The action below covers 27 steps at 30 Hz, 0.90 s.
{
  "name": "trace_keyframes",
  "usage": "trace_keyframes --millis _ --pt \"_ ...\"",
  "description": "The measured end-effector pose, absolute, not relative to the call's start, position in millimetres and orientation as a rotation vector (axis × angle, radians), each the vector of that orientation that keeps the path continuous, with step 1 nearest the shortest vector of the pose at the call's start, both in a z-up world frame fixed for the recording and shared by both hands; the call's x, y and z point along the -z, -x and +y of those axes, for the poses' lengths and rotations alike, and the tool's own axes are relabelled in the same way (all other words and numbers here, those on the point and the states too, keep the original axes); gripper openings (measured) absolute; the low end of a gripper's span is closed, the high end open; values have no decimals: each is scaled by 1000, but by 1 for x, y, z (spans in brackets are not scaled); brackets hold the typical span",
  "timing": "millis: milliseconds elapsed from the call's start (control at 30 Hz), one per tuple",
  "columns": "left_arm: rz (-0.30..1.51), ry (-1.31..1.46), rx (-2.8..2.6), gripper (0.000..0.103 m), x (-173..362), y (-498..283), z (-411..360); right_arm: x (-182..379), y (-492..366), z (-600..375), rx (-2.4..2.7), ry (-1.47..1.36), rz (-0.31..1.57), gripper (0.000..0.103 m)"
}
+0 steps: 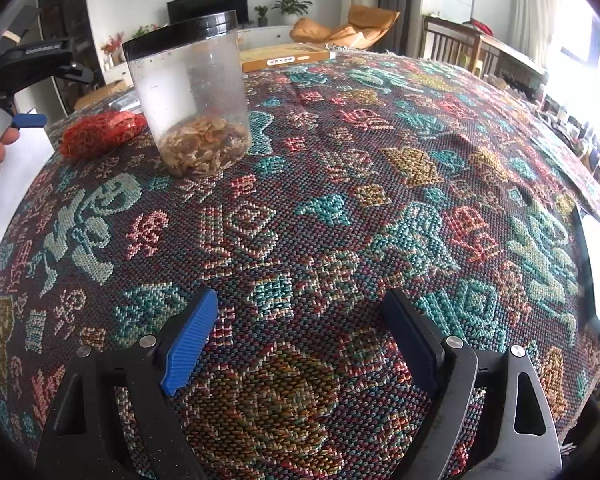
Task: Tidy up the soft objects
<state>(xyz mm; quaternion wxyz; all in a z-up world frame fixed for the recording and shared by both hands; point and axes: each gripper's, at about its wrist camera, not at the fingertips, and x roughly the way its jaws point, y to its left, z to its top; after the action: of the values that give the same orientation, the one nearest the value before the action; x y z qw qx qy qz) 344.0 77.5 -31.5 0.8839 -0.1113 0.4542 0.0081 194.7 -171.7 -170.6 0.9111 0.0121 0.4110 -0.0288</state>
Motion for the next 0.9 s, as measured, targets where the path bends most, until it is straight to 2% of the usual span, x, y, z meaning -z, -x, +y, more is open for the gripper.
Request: trace_keyframes --millis 200,333,667,900 --pt "1074 258 -36 103 90 -369 82 170 -195 -172 60 -25 847 87" --pt "1099 219 61 103 95 -350 74 170 -195 -172 60 -25 847 87" --pt "1202 20 262 103 96 -220 28 170 -194 -172 59 -26 847 87" --pt "1198 -34 327 103 87 -146 5 170 -195 -171 58 -26 847 87"
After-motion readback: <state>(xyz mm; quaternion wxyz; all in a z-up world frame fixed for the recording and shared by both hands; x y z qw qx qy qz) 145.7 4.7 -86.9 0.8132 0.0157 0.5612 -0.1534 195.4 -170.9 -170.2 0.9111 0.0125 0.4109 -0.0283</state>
